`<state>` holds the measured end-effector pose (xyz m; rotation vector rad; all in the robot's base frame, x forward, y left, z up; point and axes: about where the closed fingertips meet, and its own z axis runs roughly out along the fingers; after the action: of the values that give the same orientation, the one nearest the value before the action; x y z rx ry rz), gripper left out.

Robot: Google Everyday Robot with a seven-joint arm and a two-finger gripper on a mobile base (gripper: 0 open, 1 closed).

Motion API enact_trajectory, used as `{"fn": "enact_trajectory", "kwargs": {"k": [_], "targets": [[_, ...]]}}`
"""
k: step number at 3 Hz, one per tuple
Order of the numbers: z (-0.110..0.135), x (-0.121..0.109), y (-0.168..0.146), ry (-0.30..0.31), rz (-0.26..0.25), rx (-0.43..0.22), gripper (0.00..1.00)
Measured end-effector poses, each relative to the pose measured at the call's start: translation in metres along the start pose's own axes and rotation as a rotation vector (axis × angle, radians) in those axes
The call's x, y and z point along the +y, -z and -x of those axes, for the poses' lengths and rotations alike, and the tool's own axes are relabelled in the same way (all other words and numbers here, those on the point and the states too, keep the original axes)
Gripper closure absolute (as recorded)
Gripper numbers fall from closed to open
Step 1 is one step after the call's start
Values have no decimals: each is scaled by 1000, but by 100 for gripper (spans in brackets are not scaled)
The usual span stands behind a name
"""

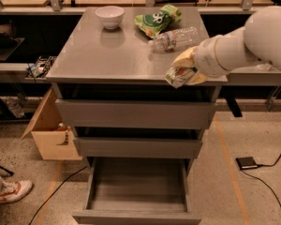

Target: Pick 7up can from bottom drawer and place on counter

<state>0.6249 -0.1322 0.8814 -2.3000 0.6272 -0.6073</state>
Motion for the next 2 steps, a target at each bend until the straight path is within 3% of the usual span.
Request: {"fn": "enact_trajectory", "kwargs": {"k": [1, 2], "targets": [[-13, -10, -13, 86, 79, -72, 100], [-18, -17, -32, 170, 197, -125, 100]]}}
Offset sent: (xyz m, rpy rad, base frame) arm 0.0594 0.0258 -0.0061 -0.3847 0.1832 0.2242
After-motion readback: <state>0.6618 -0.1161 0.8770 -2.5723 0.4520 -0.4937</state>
